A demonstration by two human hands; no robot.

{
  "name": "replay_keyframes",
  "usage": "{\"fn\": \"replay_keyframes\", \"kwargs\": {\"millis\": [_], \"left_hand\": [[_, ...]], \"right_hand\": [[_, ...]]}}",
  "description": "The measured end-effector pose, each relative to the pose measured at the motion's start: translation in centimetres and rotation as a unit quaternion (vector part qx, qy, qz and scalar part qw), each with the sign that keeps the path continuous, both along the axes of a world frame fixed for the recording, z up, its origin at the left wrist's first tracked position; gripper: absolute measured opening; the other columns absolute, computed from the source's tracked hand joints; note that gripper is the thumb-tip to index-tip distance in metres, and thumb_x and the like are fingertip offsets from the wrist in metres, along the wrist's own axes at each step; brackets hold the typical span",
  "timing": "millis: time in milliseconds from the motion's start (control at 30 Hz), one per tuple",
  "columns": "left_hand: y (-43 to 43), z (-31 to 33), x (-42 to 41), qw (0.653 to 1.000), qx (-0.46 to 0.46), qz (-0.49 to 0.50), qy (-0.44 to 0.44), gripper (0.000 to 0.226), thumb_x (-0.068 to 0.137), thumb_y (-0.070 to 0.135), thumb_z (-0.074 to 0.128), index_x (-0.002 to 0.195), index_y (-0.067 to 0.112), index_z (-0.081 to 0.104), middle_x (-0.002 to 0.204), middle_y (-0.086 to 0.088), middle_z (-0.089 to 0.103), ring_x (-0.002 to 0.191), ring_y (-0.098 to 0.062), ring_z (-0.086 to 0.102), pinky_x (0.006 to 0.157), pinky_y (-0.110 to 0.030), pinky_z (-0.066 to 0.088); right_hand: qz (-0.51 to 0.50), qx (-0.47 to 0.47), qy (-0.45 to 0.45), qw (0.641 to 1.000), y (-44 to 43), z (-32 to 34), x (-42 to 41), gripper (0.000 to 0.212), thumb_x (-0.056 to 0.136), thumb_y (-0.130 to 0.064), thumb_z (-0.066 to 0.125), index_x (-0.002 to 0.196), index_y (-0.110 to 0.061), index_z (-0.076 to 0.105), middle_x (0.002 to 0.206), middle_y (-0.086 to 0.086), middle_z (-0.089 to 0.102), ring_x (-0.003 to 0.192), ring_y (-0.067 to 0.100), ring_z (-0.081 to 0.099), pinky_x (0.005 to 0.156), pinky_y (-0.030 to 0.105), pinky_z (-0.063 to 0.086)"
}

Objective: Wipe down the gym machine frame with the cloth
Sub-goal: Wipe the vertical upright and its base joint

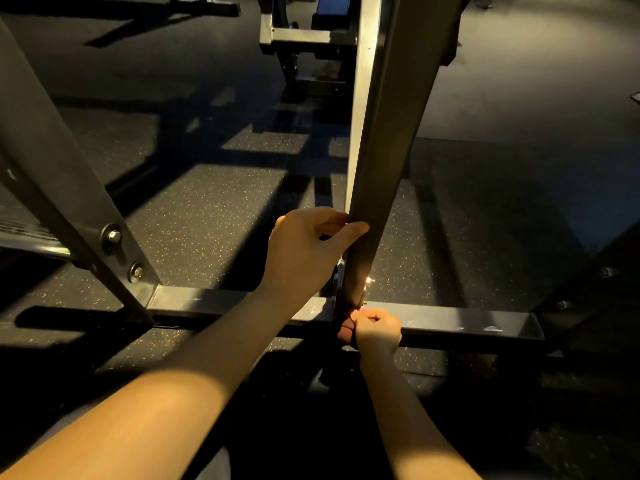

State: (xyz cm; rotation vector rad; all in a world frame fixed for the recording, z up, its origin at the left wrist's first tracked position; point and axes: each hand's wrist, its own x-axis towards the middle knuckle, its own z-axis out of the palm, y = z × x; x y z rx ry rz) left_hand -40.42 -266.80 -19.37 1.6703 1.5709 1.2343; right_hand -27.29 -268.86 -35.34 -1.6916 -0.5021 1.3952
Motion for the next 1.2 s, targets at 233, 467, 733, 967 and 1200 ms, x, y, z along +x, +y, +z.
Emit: {"fn": "replay_keyframes", "kwargs": {"millis": [233, 467, 733, 967, 1200], "left_hand": [[-1.0, 0.2, -0.2, 0.999, -0.007, -0.013, -0.045, 0.02, 0.095, 0.022, 0.072, 0.114, 0.017, 0.077, 0.103, 0.01, 0.078, 0.095, -0.002, 0.072, 0.095, -0.03, 0.058], [-0.5, 0.5, -0.4, 0.999, -0.032, -0.014, -0.024, 0.021, 0.094, 0.022, 0.072, 0.114, 0.017, 0.078, 0.104, 0.008, 0.078, 0.096, -0.005, 0.072, 0.097, -0.036, 0.058], [-2.6, 1.2, -2.8, 0.98, -0.163, 0.001, 0.111, 0.033, 0.094, 0.03, 0.073, 0.125, 0.023, 0.071, 0.116, 0.009, 0.071, 0.103, -0.002, 0.064, 0.097, -0.023, 0.047], [-5.4, 1.8, -6.0, 0.939, -0.324, 0.019, 0.112, 0.057, 0.088, 0.043, 0.077, 0.137, 0.023, 0.059, 0.131, 0.003, 0.065, 0.115, -0.012, 0.062, 0.095, -0.027, 0.047], [-9.6, 4.2, -8.4, 0.941, -0.332, 0.069, -0.003, 0.035, 0.085, 0.021, 0.08, 0.119, 0.021, 0.073, 0.11, 0.0, 0.076, 0.108, -0.018, 0.068, 0.105, -0.039, 0.049]], "right_hand": [[0.235, -0.116, -0.228, 0.938, 1.7, 1.6, -0.3, 0.034, 0.102, -0.048, 0.049, 0.117, -0.022, 0.065, 0.12, 0.003, 0.067, 0.113, 0.025, 0.062, 0.088, 0.037, 0.044], [-0.033, 0.027, 0.096, 0.994, 0.0, 2.3, 0.0, 0.009, 0.097, 0.0, 0.06, 0.097, -0.003, 0.068, 0.089, 0.016, 0.069, 0.071, 0.022, 0.071, 0.059, 0.026, 0.058], [0.062, -0.017, 0.016, 0.998, -2.2, 2.1, -1.8, 0.018, 0.091, 0.004, 0.06, 0.074, -0.002, 0.06, 0.074, 0.014, 0.061, 0.069, 0.022, 0.061, 0.066, 0.033, 0.051], [0.203, 0.109, 0.101, 0.968, -3.8, 10.5, -3.0, 0.021, 0.095, 0.003, 0.061, 0.106, -0.009, 0.074, 0.105, 0.011, 0.074, 0.095, 0.022, 0.073, 0.069, 0.025, 0.06], [0.228, 0.159, 0.185, 0.943, -4.0, 14.9, -2.9, 0.034, 0.091, 0.005, 0.063, 0.111, -0.021, 0.073, 0.11, 0.006, 0.074, 0.106, 0.031, 0.07, 0.094, 0.056, 0.057]]}}
